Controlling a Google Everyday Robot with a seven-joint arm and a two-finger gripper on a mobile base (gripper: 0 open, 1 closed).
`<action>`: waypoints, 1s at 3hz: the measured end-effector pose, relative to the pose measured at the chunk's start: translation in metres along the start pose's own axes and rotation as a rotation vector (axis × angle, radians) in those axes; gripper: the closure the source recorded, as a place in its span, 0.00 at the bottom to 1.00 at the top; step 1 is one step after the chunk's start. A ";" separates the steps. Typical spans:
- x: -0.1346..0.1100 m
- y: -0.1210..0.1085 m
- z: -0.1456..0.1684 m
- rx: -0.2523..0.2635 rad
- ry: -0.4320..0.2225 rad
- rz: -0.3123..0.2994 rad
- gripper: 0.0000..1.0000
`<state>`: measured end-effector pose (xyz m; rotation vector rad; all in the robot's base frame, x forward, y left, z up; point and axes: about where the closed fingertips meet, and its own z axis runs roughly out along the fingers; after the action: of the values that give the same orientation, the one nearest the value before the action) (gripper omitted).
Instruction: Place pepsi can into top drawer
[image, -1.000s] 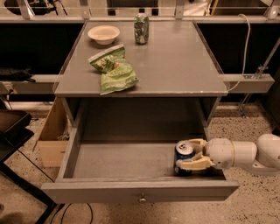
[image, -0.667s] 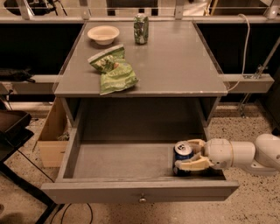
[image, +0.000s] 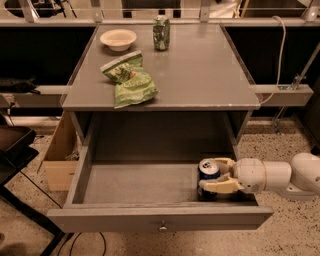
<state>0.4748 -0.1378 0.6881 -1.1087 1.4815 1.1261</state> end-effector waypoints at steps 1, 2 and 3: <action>0.000 0.000 0.000 0.000 0.000 0.000 0.04; 0.000 0.000 0.000 0.000 0.000 0.000 0.00; 0.000 0.000 0.000 0.000 0.000 0.000 0.00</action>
Offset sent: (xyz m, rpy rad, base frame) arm 0.0000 0.0000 0.0000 0.0000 0.0000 0.0001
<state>0.4748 -0.1377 0.6881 -1.1088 1.4814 1.1262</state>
